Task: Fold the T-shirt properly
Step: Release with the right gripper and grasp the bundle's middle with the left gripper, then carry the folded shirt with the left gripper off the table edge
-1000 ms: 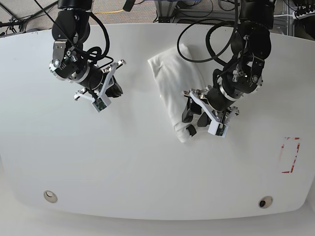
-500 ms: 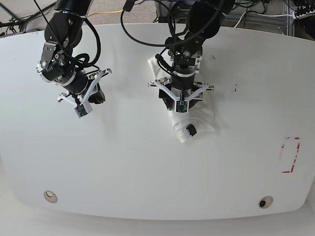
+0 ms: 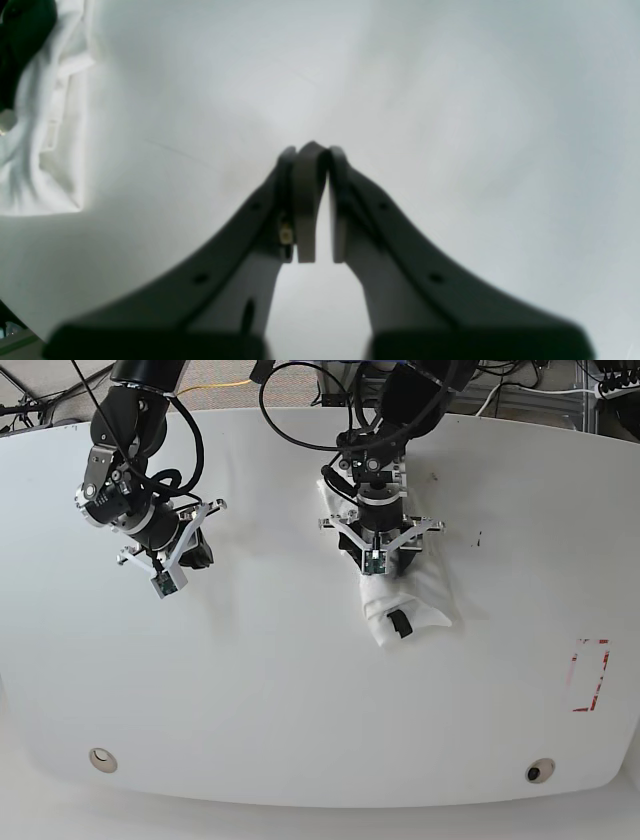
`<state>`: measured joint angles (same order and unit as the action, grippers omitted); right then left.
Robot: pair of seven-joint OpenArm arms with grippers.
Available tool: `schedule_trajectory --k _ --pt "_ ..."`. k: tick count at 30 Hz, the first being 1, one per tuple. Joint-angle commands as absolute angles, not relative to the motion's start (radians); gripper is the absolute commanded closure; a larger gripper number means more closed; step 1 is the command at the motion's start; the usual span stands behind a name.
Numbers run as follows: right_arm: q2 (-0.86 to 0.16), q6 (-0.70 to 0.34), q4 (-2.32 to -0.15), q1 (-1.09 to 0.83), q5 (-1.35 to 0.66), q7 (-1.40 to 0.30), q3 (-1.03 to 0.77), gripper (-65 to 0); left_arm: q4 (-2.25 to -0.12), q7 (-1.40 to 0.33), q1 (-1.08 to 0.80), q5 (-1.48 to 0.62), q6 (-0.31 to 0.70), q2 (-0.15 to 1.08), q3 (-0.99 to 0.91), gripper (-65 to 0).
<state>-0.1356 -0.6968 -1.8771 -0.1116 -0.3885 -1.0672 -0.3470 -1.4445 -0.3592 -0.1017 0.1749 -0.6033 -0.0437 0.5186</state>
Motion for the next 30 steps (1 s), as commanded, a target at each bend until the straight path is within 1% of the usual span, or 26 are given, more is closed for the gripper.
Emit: schedule_trajectory --k 1,4,8,10,12,17,19,22,26,30 --pt "-0.143 -0.698 -1.896 -0.099 -0.404 -1.046 -0.351 -3.3 -1.386 -0.400 -0.081 0.160 -0.553 -0.005 0.513 -29.4" --pt "-0.143 -0.698 -1.896 -0.099 -0.404 -1.046 -0.351 -3.3 -1.366 -0.401 -0.076 0.160 -0.441 0.061 0.510 -29.4" --pt "-0.143 -0.698 -1.899 -0.101 -0.404 -1.046 -0.351 -3.3 -1.366 -0.397 -0.077 0.160 -0.239 0.188 0.463 -29.4" --pt "-0.147 -0.698 -1.897 -0.101 -0.404 -1.046 -0.351 -3.3 -1.366 -0.394 -0.077 0.160 -0.154 0.236 0.417 -29.4" --pt "-0.147 -0.698 -1.897 -0.099 -0.404 -1.046 -0.351 -3.3 -1.363 -0.387 -0.077 0.160 -0.051 0.289 0.338 -29.4" --pt "-0.147 -0.698 -1.899 -0.099 -0.404 -1.046 -0.351 -3.3 -1.353 -0.341 -0.082 0.160 0.168 0.389 0.119 -29.4" --pt "-0.147 -0.698 -1.900 -0.099 -0.404 -1.046 -0.351 -3.3 -1.316 -0.331 -0.079 0.166 0.271 0.427 0.036 -29.4" --pt "-0.147 -0.698 -1.900 -0.099 -0.404 -1.046 -0.351 -3.3 -1.227 -0.323 -0.062 0.162 0.397 0.504 -0.041 -29.3" --pt "-0.145 -0.698 -1.900 -0.097 -0.404 -1.046 -0.351 -3.3 -1.075 -0.286 0.008 0.162 0.506 0.593 -0.067 -29.3" --pt "-0.143 -0.698 -1.902 -0.097 -0.404 -1.046 -0.351 -3.3 -0.955 -0.213 0.033 0.160 0.553 0.661 -0.068 -29.3"
